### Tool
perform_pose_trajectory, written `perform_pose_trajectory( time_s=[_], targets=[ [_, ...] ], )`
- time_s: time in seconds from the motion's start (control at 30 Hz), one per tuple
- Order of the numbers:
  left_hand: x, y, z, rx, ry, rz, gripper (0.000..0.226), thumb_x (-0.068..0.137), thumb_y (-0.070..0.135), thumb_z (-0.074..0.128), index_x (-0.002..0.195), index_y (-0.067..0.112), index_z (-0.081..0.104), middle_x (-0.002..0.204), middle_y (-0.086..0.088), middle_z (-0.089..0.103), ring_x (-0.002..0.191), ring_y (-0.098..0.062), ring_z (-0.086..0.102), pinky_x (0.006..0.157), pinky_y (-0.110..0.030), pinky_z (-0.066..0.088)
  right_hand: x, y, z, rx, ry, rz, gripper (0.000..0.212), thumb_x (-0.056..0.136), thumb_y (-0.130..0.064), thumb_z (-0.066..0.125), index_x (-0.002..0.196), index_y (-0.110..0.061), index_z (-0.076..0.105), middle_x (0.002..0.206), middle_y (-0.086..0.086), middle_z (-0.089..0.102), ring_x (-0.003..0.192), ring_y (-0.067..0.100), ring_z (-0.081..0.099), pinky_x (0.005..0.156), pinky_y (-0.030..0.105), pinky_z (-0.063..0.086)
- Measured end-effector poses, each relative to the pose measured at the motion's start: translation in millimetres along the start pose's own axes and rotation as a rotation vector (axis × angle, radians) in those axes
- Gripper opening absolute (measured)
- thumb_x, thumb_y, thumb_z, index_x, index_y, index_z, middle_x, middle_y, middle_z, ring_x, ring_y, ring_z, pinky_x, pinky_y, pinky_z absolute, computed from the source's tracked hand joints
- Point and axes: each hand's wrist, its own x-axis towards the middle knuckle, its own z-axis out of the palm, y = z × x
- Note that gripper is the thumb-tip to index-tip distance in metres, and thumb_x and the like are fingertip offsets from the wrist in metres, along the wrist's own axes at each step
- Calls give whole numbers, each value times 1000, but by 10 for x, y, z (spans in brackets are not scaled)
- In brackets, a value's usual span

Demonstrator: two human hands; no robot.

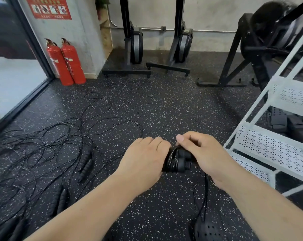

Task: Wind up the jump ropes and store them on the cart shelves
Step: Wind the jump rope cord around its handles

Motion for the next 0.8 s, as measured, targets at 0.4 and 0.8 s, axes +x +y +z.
perform_pose_trajectory(
  time_s=[0.4, 0.8],
  targets=[
    [2, 9, -9, -6, 45, -186, 48, 71, 30, 85, 111, 20, 61, 94, 3, 64, 77, -23, 64, 66, -36, 47, -57, 110, 330, 21, 36, -61, 16, 104, -54, 57, 112, -41, 64, 96, -17, 70, 86, 6, 63, 84, 41, 56],
    [-68, -352, -283, -358, -218, -226, 41, 76, 48, 73, 109, 47, 49, 99, 19, 55, 92, -5, 56, 83, -35, 54, -19, 158, 258, -89, -8, -225, 17, 107, -42, 57, 119, -37, 67, 102, -22, 70, 93, -1, 64, 82, 25, 43]
  ],
)
